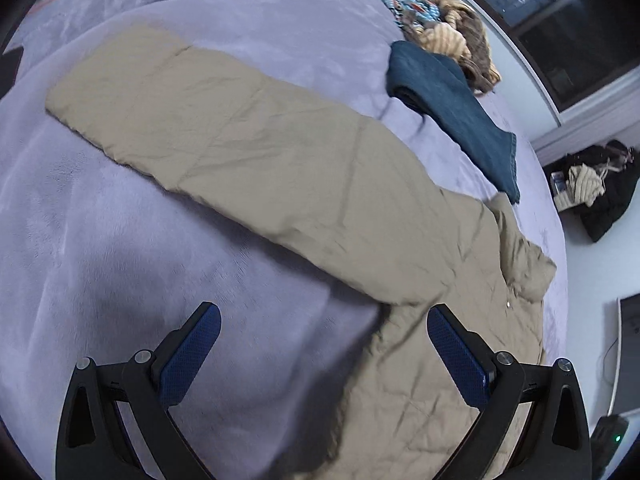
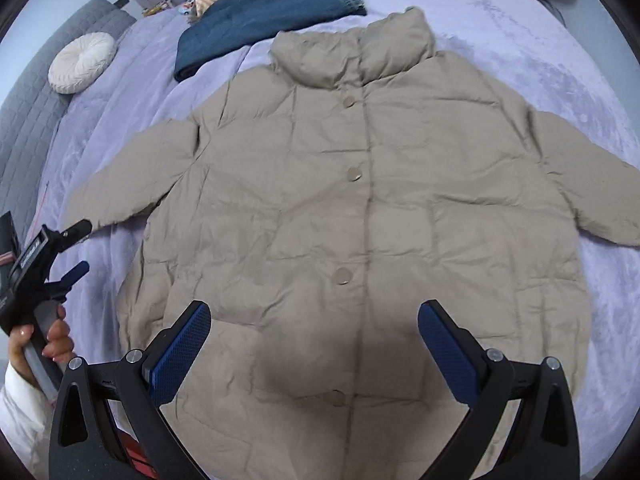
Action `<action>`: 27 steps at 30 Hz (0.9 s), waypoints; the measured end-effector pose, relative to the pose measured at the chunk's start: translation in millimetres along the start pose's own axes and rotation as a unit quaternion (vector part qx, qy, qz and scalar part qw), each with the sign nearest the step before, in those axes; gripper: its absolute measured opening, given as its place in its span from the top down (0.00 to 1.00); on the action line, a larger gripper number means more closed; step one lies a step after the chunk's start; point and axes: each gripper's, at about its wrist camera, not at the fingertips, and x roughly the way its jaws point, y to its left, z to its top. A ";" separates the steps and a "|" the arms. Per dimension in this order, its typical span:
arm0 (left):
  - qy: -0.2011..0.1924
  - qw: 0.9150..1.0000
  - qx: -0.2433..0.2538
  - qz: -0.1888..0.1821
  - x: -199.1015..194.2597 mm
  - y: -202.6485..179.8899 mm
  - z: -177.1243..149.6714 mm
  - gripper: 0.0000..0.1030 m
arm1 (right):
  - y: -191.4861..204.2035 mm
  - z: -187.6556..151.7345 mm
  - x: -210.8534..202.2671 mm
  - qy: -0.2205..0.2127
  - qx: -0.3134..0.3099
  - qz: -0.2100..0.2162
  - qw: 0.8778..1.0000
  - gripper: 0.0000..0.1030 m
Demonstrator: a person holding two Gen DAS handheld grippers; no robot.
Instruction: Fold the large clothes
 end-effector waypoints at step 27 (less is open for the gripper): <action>-0.197 0.971 0.131 0.042 -50.5 -1.8 127.4 0.91 | 142.7 93.6 139.7 -0.031 0.024 0.199 0.979 0.88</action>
